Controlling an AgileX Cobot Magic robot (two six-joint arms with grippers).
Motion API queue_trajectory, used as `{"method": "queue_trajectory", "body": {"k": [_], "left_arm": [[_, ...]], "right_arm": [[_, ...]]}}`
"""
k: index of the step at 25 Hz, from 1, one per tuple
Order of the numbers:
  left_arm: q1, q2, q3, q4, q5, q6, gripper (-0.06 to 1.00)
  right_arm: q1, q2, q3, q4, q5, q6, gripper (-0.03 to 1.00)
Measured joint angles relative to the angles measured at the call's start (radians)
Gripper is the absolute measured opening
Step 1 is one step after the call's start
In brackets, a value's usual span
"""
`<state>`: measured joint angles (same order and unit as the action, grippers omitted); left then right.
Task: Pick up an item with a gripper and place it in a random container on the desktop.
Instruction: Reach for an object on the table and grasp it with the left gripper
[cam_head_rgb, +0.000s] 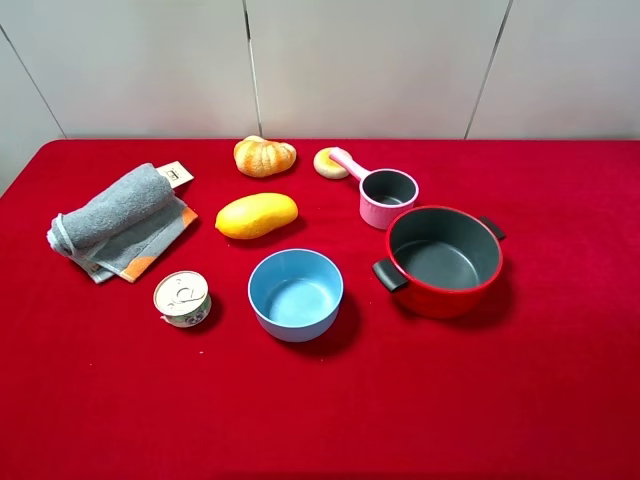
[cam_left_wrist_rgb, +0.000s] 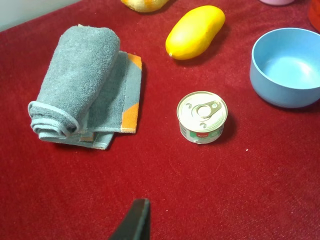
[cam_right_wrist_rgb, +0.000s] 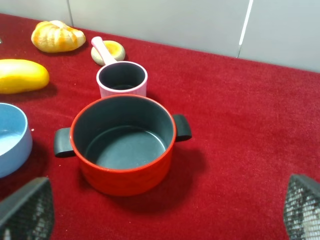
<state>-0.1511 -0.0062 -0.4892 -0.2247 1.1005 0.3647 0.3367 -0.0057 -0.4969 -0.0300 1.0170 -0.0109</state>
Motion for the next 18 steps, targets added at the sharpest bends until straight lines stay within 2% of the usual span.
{"method": "queue_trajectory", "body": {"k": [18], "left_arm": [[0.0, 0.0, 0.0, 0.0, 0.0, 0.0, 0.98]], "right_arm": [[0.0, 0.0, 0.0, 0.0, 0.0, 0.0, 0.69]]}}
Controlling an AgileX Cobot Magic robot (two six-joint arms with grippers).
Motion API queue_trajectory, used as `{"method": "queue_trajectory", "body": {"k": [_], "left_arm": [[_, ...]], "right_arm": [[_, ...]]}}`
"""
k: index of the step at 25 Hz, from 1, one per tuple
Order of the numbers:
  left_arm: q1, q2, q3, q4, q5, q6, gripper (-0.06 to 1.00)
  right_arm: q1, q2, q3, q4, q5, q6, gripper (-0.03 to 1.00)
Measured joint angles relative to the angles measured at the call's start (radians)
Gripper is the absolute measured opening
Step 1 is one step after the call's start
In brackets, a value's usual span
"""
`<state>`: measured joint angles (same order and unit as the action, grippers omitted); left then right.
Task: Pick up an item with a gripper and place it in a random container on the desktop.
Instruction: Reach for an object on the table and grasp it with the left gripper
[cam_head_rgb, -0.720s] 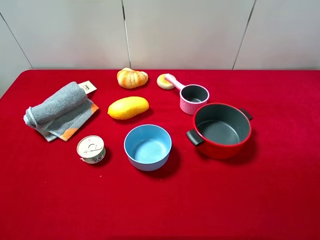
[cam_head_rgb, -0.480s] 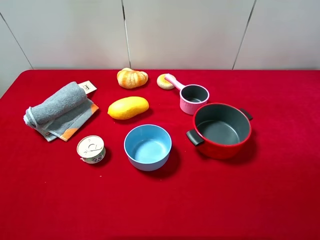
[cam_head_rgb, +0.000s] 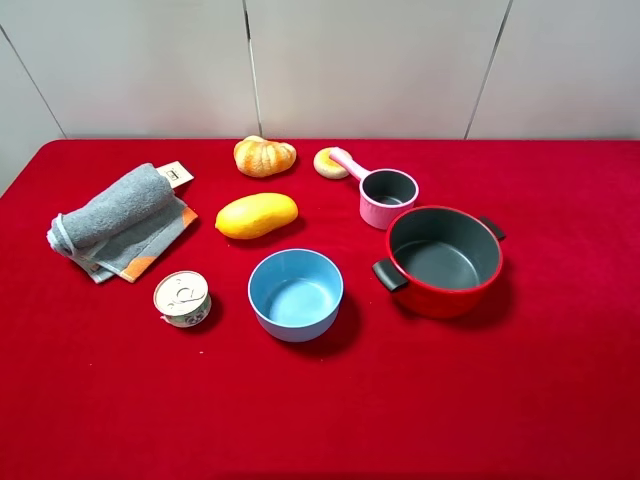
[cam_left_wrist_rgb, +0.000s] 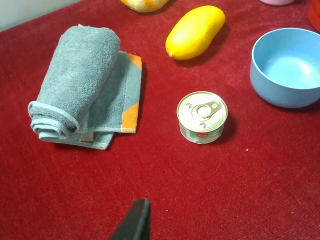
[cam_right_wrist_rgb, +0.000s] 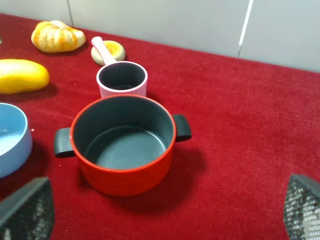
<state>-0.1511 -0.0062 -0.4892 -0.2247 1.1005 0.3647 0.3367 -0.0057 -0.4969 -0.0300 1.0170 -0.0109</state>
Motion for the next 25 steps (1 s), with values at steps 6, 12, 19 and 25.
{"method": "queue_trajectory", "body": {"k": [6, 12, 19, 25], "left_arm": [[0.0, 0.0, 0.0, 0.0, 0.0, 0.0, 0.98], [0.0, 0.0, 0.0, 0.0, 0.0, 0.0, 0.98], [0.0, 0.0, 0.0, 0.0, 0.0, 0.0, 0.98], [0.0, 0.0, 0.0, 0.0, 0.0, 0.0, 0.98]], "right_arm": [[0.0, 0.0, 0.0, 0.0, 0.0, 0.0, 0.69], [0.0, 0.0, 0.0, 0.0, 0.0, 0.0, 0.69], [0.0, 0.0, 0.0, 0.0, 0.0, 0.0, 0.69], [0.0, 0.0, 0.0, 0.0, 0.0, 0.0, 0.69]]}}
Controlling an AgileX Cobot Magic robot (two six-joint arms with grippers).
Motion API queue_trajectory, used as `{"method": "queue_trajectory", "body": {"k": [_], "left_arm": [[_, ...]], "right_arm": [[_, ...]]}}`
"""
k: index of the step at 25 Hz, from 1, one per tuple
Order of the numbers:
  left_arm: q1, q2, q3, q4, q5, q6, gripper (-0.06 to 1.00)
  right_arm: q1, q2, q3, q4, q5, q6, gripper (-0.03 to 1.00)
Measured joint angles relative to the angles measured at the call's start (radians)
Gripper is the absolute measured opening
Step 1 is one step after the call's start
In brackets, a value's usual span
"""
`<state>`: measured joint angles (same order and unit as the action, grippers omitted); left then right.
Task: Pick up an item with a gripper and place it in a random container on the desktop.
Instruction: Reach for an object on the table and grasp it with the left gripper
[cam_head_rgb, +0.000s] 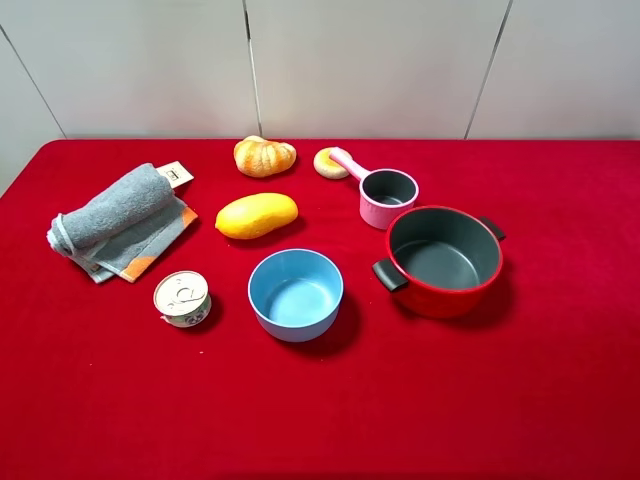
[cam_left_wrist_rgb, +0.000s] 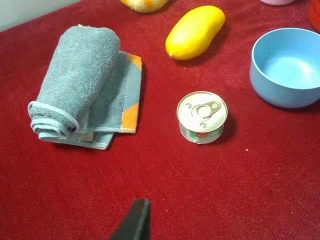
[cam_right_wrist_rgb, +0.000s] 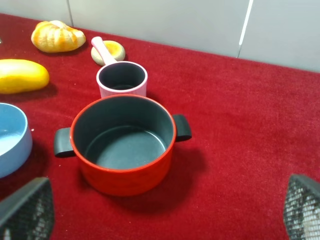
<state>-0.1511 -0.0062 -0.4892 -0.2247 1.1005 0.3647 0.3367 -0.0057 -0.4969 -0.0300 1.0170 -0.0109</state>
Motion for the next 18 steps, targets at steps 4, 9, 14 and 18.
{"method": "queue_trajectory", "body": {"k": [4, 9, 14, 18], "left_arm": [[0.0, 0.0, 0.0, 0.0, 0.0, 0.0, 0.98], [0.0, 0.0, 0.0, 0.0, 0.0, 0.0, 0.98], [0.0, 0.0, 0.0, 0.008, 0.0, 0.0, 0.98], [0.0, 0.0, 0.0, 0.016, -0.002, 0.0, 0.98]], "right_arm": [[0.0, 0.0, 0.0, 0.0, 0.0, 0.0, 0.69], [0.0, 0.0, 0.0, 0.0, 0.0, 0.0, 0.69], [0.0, 0.0, 0.0, 0.0, 0.0, 0.0, 0.69], [0.0, 0.0, 0.0, 0.0, 0.0, 0.0, 0.69]]}}
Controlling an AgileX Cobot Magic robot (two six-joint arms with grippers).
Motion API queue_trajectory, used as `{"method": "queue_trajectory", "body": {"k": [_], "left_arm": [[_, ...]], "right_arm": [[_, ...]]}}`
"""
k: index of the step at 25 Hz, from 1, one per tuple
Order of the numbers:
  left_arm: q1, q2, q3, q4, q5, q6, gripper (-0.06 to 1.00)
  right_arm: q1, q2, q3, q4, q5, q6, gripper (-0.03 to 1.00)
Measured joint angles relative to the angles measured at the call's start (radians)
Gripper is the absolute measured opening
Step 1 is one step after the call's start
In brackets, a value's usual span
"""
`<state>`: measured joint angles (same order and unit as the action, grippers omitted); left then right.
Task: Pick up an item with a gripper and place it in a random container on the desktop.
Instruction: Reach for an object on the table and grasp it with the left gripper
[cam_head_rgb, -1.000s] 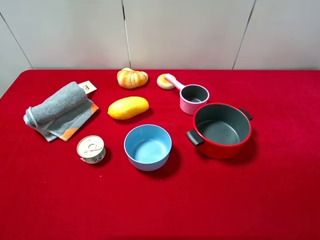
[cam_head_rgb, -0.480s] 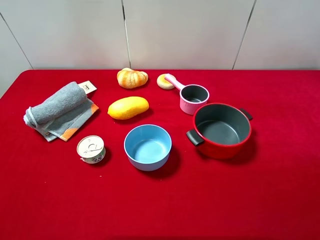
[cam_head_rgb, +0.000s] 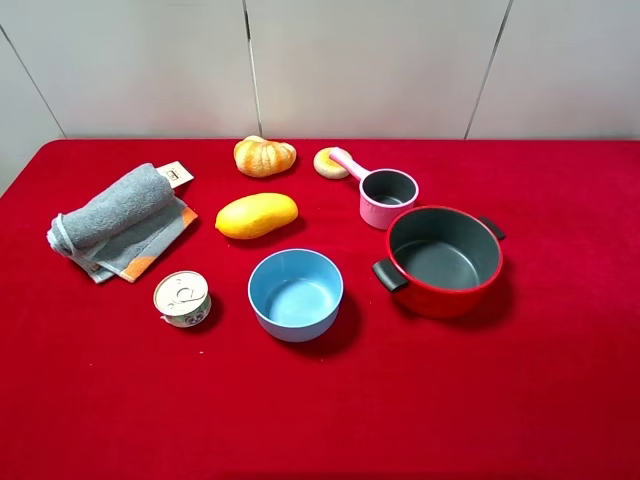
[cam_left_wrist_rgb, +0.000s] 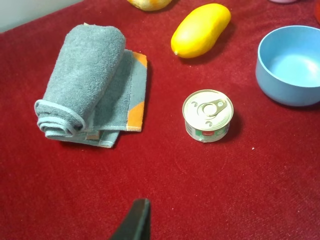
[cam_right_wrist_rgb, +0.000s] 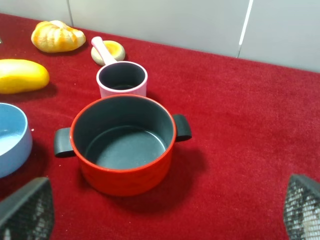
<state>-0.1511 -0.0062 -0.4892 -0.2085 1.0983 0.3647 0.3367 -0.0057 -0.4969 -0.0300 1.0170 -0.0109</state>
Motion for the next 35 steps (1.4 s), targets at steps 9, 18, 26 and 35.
{"method": "queue_trajectory", "body": {"k": [9, 18, 26, 35], "left_arm": [[0.0, 0.139, -0.018, 0.0, -0.055, 0.0, 0.98], [0.0, 0.415, -0.023, 0.001, -0.201, 0.046, 0.98], [0.0, 0.668, -0.129, 0.001, -0.254, 0.117, 0.98], [0.0, 0.932, -0.264, 0.001, -0.261, 0.214, 0.98]], "right_arm": [[0.0, 0.0, 0.0, 0.0, 0.0, 0.0, 0.69], [0.0, 0.0, 0.0, 0.0, 0.0, 0.0, 0.69], [0.0, 0.0, 0.0, 0.0, 0.0, 0.0, 0.69], [0.0, 0.0, 0.0, 0.0, 0.0, 0.0, 0.69]]}}
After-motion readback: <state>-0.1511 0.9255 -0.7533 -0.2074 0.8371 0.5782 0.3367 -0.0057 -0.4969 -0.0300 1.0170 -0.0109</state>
